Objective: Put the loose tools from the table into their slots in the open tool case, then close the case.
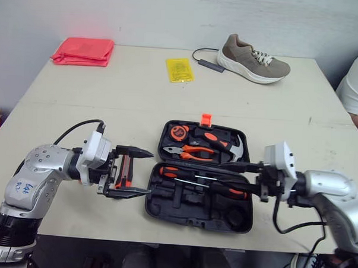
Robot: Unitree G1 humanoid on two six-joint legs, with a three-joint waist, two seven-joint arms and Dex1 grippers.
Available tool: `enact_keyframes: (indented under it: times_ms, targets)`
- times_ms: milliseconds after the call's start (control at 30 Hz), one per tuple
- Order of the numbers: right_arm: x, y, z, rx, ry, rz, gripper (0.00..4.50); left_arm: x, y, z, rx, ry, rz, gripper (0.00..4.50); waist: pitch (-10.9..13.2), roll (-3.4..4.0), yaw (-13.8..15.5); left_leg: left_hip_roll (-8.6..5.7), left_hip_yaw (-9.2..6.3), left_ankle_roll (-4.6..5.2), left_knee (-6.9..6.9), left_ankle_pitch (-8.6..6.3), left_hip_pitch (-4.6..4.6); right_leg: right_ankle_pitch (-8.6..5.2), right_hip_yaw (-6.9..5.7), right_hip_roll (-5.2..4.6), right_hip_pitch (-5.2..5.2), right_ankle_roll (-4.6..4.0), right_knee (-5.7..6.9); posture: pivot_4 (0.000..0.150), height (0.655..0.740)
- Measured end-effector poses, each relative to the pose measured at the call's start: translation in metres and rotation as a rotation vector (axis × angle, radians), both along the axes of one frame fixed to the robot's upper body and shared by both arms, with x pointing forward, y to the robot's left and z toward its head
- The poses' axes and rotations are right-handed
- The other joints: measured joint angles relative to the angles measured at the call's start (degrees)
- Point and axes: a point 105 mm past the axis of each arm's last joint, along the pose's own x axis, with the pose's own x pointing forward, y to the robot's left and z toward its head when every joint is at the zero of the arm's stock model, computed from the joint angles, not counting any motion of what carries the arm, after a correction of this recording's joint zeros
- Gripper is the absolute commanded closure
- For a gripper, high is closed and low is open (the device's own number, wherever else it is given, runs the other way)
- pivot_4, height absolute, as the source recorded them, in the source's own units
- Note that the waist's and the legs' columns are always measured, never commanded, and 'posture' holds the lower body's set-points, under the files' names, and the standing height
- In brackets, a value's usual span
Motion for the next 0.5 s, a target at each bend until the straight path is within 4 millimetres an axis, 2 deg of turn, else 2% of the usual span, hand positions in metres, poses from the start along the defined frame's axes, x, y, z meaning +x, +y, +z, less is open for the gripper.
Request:
enact_keyframes:
  times_ms: [167,500]
  targets:
    - [0.013,0.001,-0.033,-0.053,-0.055,-0.012,4.42,0.002,0.000,-0.003,0.007,0.011,-0.003,0.00,0.0,-0.02,0.1,-0.02,0.00,0.01,0.06,0.00,-0.02,0.00,-0.02,0.00,0.00,0.00,0.04,0.150,0.7400]
    - [0.018,-0.004,-0.060,-0.096,-0.034,0.012,4.42,0.002,-0.001,-0.003,0.011,-0.001,-0.007,0.00,0.0,-0.02,0.0,0.02,0.00,0.00,0.09,0.00,0.03,-0.02,0.00,0.01,-0.01,-0.03,0.22,0.150,0.7400]
